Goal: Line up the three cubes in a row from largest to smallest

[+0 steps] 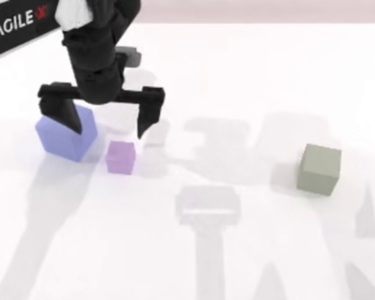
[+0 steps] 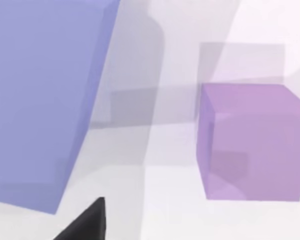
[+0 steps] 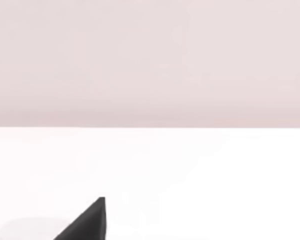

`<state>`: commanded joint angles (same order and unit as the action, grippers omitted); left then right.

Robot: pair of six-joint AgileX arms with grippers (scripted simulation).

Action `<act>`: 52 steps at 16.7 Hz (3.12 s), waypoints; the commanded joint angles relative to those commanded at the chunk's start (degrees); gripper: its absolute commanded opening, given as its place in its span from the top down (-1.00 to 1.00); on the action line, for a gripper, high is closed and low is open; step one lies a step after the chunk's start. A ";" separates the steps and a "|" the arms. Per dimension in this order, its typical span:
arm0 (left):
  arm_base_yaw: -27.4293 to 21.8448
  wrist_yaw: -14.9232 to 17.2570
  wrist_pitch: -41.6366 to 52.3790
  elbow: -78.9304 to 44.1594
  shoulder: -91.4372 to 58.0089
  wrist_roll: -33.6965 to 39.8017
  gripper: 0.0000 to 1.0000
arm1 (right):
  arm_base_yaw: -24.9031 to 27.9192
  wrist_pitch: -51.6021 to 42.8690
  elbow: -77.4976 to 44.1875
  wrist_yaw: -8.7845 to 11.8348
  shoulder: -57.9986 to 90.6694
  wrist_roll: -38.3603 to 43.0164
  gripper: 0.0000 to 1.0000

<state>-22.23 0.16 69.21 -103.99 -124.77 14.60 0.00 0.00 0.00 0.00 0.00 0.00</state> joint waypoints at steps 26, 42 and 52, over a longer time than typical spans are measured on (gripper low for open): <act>0.09 0.06 -17.44 11.71 -5.73 -0.17 0.06 | 0.00 0.00 0.00 0.00 0.00 0.00 -1.00; 0.22 -0.44 -16.52 10.93 -3.65 -0.51 1.00 | 0.00 0.00 0.00 0.00 0.00 0.00 -1.00; 1.29 -0.49 -2.98 1.61 0.53 -0.37 1.00 | 0.00 0.00 0.00 0.00 0.00 0.00 -1.00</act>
<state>-20.93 -0.32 66.23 -102.38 -124.24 14.23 0.00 0.00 0.00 0.00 0.00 0.00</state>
